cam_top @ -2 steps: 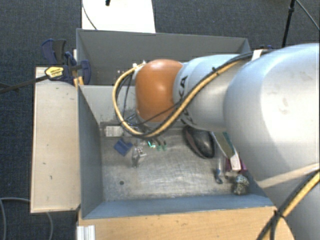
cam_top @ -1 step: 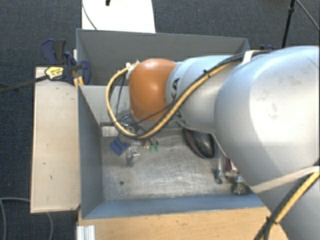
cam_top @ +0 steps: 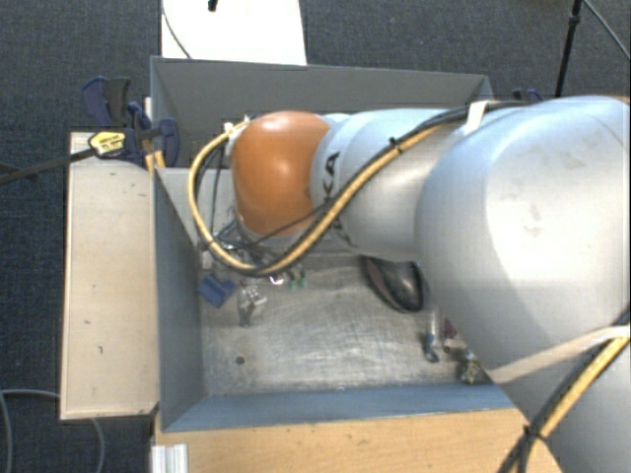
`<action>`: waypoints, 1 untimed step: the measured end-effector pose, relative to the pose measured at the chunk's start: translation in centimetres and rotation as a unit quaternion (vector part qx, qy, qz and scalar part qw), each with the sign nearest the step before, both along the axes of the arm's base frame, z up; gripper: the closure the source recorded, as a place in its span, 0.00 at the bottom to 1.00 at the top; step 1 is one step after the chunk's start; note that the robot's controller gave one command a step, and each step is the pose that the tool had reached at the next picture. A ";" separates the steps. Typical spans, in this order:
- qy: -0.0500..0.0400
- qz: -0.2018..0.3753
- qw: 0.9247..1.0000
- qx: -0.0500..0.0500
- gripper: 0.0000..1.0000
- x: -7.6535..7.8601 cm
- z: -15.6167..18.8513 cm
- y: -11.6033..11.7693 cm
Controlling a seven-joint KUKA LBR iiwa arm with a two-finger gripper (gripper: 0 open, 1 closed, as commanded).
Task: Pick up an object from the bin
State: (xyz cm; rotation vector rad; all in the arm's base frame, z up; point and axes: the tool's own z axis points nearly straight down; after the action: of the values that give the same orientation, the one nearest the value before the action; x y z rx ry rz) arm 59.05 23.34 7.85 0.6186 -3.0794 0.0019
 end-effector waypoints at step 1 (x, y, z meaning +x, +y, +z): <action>-0.011 0.132 0.991 -0.004 0.00 0.1 0.3 1.0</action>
Offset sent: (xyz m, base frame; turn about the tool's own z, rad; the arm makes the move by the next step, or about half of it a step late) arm -0.0096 0.0173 -0.0085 -0.2733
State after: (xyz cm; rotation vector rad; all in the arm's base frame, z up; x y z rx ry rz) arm 59.18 24.36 8.12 1.0265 -2.9901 0.0208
